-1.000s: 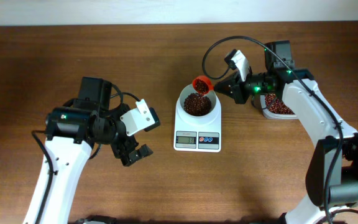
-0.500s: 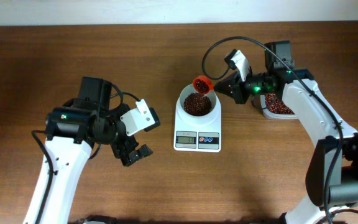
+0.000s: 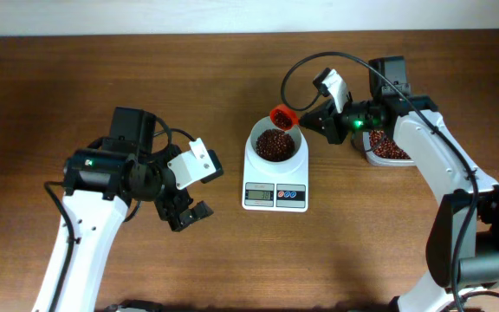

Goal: Scoop and weigh 50g on scale
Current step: 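Tilt the scoop with the right gripper to pour beans into the bowl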

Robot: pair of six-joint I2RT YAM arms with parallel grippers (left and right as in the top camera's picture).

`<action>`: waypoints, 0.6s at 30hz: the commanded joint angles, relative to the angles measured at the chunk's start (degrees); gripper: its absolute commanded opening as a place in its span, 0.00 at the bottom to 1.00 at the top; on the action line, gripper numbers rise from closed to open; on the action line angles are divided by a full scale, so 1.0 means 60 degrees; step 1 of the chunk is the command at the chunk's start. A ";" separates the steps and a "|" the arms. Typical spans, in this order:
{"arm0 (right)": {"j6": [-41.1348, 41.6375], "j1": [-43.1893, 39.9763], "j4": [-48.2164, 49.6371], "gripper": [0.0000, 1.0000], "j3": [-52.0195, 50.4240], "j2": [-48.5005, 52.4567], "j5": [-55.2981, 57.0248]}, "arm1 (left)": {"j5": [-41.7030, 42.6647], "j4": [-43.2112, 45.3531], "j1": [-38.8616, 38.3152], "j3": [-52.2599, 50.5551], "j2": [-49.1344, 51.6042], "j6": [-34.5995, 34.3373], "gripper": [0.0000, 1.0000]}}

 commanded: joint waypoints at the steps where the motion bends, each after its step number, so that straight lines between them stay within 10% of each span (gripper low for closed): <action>1: -0.0069 0.0040 0.0022 0.04 0.0047 0.0040 -0.0040 | 0.0171 -0.0007 0.0040 0.0157 0.0026 0.0113 0.99; 18: -0.0073 0.0040 0.0127 0.04 0.0051 0.0018 -0.0313 | 0.0171 -0.0007 0.0040 0.0157 0.0026 0.0113 0.99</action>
